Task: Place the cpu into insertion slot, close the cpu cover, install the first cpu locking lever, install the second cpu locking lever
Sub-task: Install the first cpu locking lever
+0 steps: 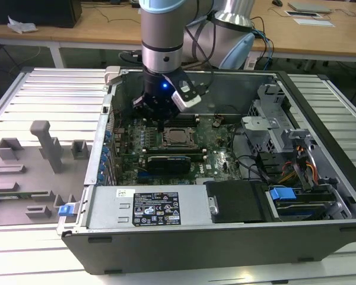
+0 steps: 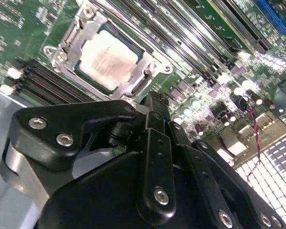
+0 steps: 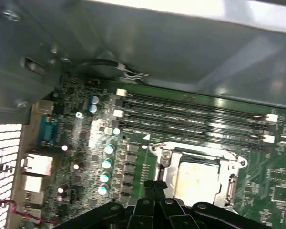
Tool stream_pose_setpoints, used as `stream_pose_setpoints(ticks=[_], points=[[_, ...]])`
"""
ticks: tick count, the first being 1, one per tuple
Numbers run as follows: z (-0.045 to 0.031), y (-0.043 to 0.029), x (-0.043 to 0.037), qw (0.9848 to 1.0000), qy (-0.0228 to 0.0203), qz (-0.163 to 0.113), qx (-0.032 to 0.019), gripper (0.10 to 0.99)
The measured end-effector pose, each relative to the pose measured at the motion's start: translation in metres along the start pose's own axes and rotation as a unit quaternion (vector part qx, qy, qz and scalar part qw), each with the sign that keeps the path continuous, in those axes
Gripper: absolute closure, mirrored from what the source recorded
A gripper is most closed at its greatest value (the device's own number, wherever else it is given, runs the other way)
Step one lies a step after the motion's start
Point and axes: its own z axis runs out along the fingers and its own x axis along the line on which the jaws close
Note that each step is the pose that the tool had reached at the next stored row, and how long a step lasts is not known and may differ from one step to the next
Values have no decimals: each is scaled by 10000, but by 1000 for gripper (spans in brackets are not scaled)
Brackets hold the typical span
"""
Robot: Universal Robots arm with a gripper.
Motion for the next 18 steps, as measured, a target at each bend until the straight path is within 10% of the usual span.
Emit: stream_pose_setpoints(ticks=[5,11,18], points=[[0,12,77,10000,-16,-1,-14,980],[-16,22,125,9997,-144,-3,-183,980],[-83,28,139,9995,-236,-8,-209,980]])
